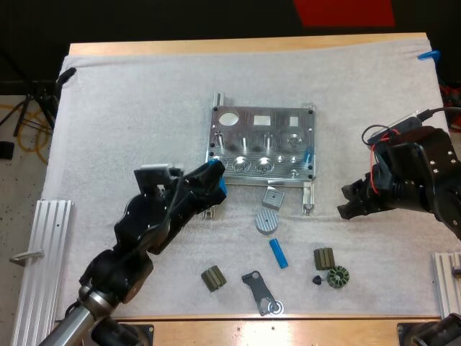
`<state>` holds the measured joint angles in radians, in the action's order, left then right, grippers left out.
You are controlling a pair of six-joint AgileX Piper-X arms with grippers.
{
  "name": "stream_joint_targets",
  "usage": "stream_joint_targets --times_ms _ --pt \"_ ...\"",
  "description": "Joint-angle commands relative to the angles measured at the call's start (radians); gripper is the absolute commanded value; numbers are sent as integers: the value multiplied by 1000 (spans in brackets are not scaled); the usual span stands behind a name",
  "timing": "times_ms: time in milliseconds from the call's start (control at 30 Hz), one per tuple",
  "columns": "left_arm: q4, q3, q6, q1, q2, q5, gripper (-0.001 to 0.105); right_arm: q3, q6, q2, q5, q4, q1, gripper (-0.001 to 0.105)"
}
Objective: Load cells from right to left
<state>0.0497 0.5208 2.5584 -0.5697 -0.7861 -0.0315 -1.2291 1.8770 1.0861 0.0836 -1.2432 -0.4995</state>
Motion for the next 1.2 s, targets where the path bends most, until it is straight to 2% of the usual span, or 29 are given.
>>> stream_joint_targets --times_ms 0,133,200,300,367,533,600,700,833,933,1167 --pt "-92 -21 63 -1 14 -6 0 -1 -7 -6 15 15 7 49" --pt "-250 -91 173 -1 14 -14 0 -1 -20 -6 64 35 7 49" --pt "-373 -138 256 -1 14 -6 0 -1 -20 -6 95 52 7 49" --pt "-538 -198 332 -1 14 3 0 -1 -39 -6 126 89 7 49" --pt "-597 -225 351 -1 14 7 0 -1 -42 -6 162 116 7 49" --pt "-700 -260 354 -1 14 11 0 -1 -104 -6 273 221 7 49" --pt "-733 -259 354 -1 14 39 0 -1 -150 -6 343 285 7 49" --pt "-792 -259 350 -1 14 80 0 -1 -201 -6 381 345 -3 49" --pt "-868 -259 312 -1 14 84 0 -1 -222 -3 381 438 -56 49" --pt "-903 -259 310 -1 14 86 0 17 -273 -3 363 558 -124 49" --pt "-1021 -259 310 -1 14 89 0 158 -460 -3 312 886 -264 49"
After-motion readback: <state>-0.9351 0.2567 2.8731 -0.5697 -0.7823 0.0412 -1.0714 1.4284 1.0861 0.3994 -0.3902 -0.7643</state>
